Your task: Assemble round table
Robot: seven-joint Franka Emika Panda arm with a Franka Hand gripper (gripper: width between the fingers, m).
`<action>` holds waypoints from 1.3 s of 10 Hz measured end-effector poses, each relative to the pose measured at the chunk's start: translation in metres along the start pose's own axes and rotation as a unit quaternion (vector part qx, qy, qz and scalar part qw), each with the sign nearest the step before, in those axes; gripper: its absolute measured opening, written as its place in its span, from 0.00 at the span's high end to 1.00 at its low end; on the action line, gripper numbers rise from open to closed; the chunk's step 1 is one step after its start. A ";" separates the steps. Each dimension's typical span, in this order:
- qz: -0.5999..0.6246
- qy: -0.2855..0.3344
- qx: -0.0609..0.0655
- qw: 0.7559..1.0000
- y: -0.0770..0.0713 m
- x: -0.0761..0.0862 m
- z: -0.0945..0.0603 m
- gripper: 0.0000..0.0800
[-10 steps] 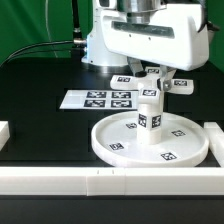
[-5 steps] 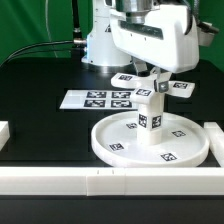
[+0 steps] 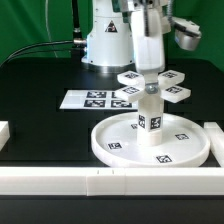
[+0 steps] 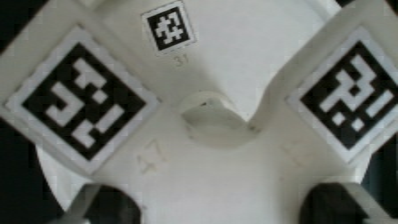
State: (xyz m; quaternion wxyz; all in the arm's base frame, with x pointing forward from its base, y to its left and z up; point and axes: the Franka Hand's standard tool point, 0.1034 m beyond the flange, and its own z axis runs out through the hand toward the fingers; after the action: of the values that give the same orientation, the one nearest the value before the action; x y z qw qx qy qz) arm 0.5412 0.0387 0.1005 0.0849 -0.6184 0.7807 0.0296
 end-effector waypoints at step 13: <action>-0.103 -0.027 0.022 0.994 -0.009 -0.013 -0.027 0.19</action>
Offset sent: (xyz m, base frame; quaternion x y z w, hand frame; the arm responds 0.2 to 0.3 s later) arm 0.0000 0.0000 0.0000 0.0000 0.0000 0.1938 0.9810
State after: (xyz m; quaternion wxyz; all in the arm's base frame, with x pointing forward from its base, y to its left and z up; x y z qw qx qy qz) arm 0.5499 0.0453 0.1301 0.1219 -0.6927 0.7106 0.0197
